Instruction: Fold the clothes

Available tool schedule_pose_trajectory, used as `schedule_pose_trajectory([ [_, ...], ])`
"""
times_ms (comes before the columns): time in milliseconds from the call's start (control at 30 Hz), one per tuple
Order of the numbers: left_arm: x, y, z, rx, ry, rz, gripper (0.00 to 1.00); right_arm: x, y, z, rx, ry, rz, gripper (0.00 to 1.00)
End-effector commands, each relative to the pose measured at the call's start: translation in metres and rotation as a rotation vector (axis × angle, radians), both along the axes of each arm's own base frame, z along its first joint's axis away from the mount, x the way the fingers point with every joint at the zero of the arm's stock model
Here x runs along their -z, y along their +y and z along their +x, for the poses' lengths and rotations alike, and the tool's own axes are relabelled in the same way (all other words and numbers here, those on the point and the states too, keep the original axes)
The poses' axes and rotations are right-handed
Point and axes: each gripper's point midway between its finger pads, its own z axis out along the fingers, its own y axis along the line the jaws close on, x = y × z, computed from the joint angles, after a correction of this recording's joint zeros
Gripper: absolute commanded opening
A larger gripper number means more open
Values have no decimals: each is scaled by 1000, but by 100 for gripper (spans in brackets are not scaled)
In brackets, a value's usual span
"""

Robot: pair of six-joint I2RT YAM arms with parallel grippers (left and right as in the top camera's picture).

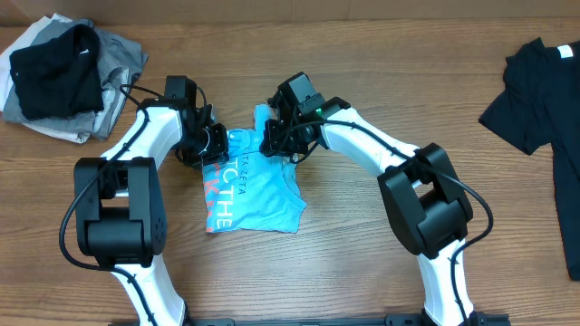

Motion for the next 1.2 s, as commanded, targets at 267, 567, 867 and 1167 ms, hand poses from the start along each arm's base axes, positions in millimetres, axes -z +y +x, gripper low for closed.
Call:
schedule_pose_trajectory([
  [267, 30, 55, -14, -29, 72, 226, 4, 55, -48, 15, 103, 69, -166, 4],
  [567, -12, 95, -4, -117, 61, 312, 4, 8, -91, 40, 215, -5, -298, 4],
  [867, -102, 78, 0, -111, -58, 244, 4, -102, -102, 34, 213, -126, -262, 24],
  [1167, -135, 3, -49, 136, -25, 73, 4, -107, -111, -45, 74, 102, -290, 4],
])
